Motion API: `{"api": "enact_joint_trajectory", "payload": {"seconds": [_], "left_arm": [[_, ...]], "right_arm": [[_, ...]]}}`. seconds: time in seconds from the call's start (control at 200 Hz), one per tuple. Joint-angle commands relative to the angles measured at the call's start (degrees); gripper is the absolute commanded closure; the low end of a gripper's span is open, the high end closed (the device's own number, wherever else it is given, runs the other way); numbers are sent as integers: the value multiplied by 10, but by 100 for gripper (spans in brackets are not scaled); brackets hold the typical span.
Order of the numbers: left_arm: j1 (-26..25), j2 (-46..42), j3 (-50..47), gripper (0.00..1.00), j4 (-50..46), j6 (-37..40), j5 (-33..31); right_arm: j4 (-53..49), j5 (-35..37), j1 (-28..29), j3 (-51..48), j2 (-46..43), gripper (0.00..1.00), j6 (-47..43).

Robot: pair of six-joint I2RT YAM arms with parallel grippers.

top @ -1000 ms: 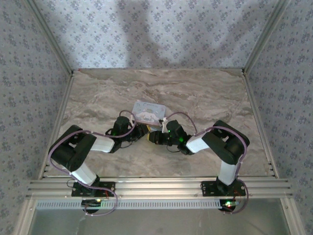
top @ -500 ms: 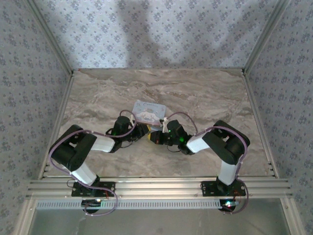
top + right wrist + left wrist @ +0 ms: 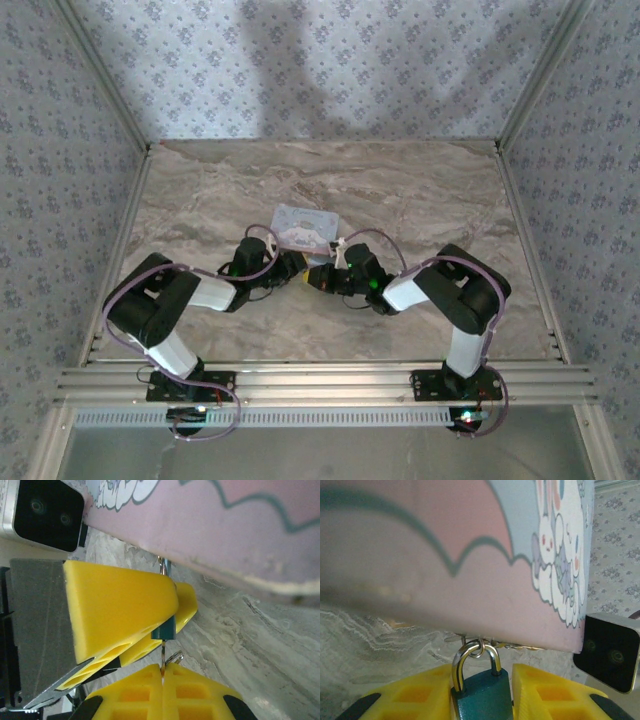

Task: Unlock a padlock with a key

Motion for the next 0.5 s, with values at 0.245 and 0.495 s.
{"api": "enact_joint_trajectory", "payload": {"seconds": [0.245, 0.495], "left_arm": [[-4, 42, 4, 79, 49, -57, 39], [-5, 42, 5, 92, 48, -57, 39]], "right_arm": [[38, -17, -9, -11, 24, 100, 36], [43, -11, -16, -22, 19, 86, 33]]}}
